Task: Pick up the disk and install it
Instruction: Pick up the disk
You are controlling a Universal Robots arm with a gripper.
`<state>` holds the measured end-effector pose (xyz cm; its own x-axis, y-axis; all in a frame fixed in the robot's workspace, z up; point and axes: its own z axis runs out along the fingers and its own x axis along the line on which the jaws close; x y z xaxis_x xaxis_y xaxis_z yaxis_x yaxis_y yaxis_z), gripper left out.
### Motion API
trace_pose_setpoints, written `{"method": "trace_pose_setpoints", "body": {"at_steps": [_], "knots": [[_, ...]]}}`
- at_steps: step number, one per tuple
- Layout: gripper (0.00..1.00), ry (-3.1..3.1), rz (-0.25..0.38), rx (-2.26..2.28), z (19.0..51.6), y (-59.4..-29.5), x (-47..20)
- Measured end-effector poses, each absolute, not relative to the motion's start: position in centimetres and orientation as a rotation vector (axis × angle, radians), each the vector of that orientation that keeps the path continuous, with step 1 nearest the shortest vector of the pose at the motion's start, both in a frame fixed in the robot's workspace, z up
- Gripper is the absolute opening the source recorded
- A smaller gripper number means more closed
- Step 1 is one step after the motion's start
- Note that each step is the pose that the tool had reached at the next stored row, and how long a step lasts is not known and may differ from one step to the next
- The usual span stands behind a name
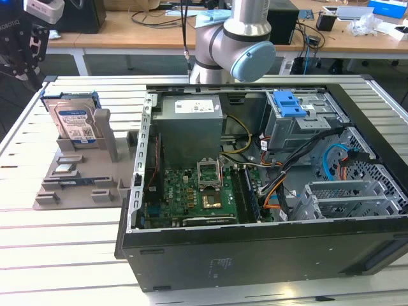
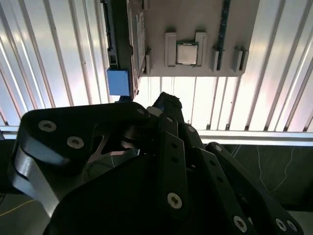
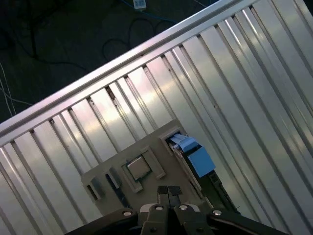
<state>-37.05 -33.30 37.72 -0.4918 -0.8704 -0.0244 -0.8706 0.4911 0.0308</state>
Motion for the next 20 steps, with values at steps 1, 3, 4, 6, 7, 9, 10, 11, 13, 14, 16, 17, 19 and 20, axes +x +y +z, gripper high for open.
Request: {"method": "trace_pose_setpoints", "body": {"at_steps": [1,3,4,6,7,9,10,11,13,14,16,17,19,20], "knots": [[0.11,2.698,0.061,-1.598,37.72,-33.3,-37.05],[0.11,2.676,0.061,-1.636,37.72,-33.3,-37.05],[0.11,2.669,0.061,-1.647,37.72,-33.3,-37.05],[0.11,2.656,0.061,-1.669,37.72,-33.3,-37.05],[0.11,2.649,0.061,-1.68,37.72,-33.3,-37.05],[0.11,2.623,0.061,-1.721,37.72,-33.3,-37.05],[0.11,2.614,0.061,-1.735,37.72,-33.3,-37.05],[0.11,2.608,0.062,-1.744,37.72,-33.3,-37.05],[0.11,2.593,0.062,-1.767,37.72,-33.3,-37.05],[0.11,2.583,0.062,-1.783,37.72,-33.3,-37.05],[0.11,2.563,0.062,-1.813,37.72,-33.3,-37.05],[0.11,2.543,0.062,-1.841,37.72,-33.3,-37.05],[0.11,2.512,0.062,-1.883,37.72,-33.3,-37.04],[0.11,2.492,0.061,-1.912,37.72,-33.3,-37.04]]}}
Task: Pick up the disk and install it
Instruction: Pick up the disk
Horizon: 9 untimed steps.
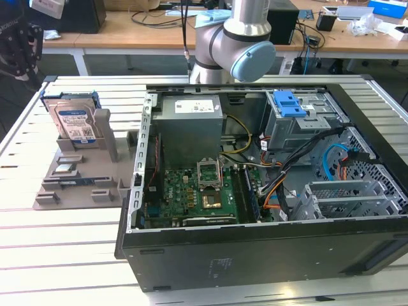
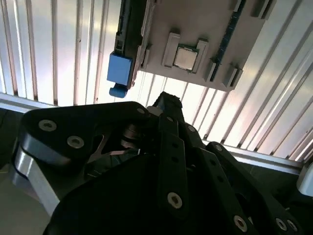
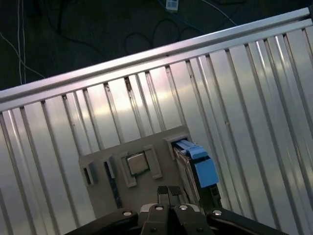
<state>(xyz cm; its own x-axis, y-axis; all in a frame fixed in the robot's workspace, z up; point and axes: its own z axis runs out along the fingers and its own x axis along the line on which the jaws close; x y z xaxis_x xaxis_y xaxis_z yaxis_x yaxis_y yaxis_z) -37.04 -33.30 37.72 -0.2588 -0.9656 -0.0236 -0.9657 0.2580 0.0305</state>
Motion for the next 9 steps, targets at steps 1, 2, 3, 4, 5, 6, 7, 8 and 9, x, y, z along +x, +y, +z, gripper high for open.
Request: {"method": "trace_pose_setpoints", "body": {"at_steps": [1,2,3,4,5,6,7,8,9], "knots": [[0.11,2.469,0.057,-1.945,37.72,-33.29,-37.05],[0.11,2.451,0.055,-1.971,37.72,-33.29,-37.05],[0.11,2.439,0.055,-1.986,37.73,-33.29,-37.05],[0.11,2.427,0.055,-2.001,37.72,-33.29,-37.05],[0.11,2.406,0.055,-2.027,37.72,-33.29,-37.05],[0.11,2.383,0.055,-2.054,37.72,-33.29,-37.05],[0.11,2.369,0.055,-2.07,37.72,-33.29,-37.05],[0.11,2.358,0.054,-2.084,37.72,-33.29,-37.05],[0.11,2.347,0.054,-2.096,37.72,-33.29,-37.05]]}}
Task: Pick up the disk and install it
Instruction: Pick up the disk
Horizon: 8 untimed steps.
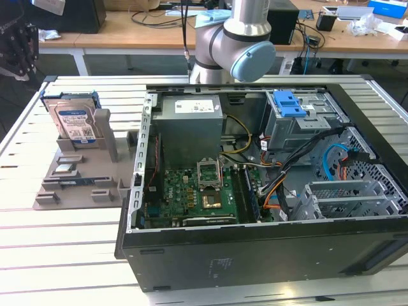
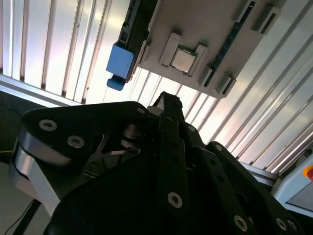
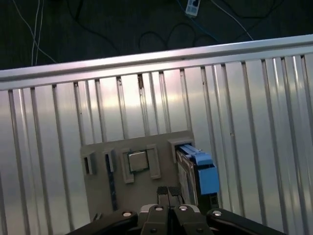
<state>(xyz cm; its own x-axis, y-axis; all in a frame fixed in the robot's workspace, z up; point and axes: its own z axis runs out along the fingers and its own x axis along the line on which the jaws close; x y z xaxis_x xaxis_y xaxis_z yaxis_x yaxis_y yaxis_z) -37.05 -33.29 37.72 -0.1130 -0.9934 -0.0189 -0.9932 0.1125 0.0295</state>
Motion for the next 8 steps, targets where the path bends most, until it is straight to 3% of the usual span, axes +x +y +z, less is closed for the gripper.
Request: {"method": "trace_pose_setpoints", "body": {"at_steps": [8], "knots": [[0.11,-2.233,-0.054,2.199,37.72,-33.29,-37.05]]}}
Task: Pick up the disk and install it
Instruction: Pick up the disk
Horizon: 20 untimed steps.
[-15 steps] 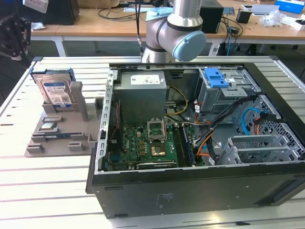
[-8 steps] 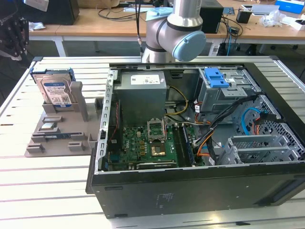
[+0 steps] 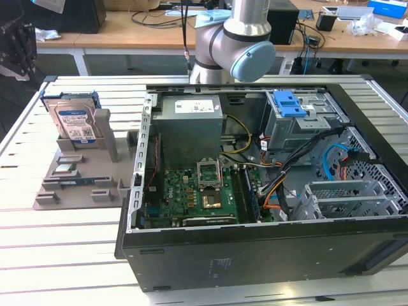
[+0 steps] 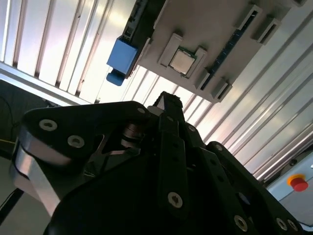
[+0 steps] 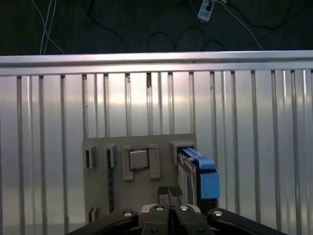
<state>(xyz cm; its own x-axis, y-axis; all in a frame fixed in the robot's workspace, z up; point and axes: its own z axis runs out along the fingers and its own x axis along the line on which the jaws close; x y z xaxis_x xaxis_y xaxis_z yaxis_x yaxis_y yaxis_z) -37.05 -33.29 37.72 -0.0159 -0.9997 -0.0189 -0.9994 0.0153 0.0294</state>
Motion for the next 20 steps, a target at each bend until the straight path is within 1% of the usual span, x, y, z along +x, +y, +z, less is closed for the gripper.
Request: {"method": "trace_pose_setpoints", "body": {"at_steps": [5,6,8,9,10,16,20], "knots": [[0.11,-2.227,-0.054,2.205,37.7,-33.3,-37.0],[0.24,-2.226,-0.054,2.205,37.7,-33.3,-37.0],[0.36,-2.226,-0.054,2.205,37.7,-33.3,-37.0],[0.36,-2.226,-0.054,2.206,37.7,-33.3,-37.0],[0.42,-2.226,-0.054,2.206,37.7,-33.3,-37.0],[0.42,-2.226,-0.054,2.206,37.6,-32.4,-37.0],[0.42,-2.226,-0.054,2.206,36.8,-31.2,-36.9]]}}
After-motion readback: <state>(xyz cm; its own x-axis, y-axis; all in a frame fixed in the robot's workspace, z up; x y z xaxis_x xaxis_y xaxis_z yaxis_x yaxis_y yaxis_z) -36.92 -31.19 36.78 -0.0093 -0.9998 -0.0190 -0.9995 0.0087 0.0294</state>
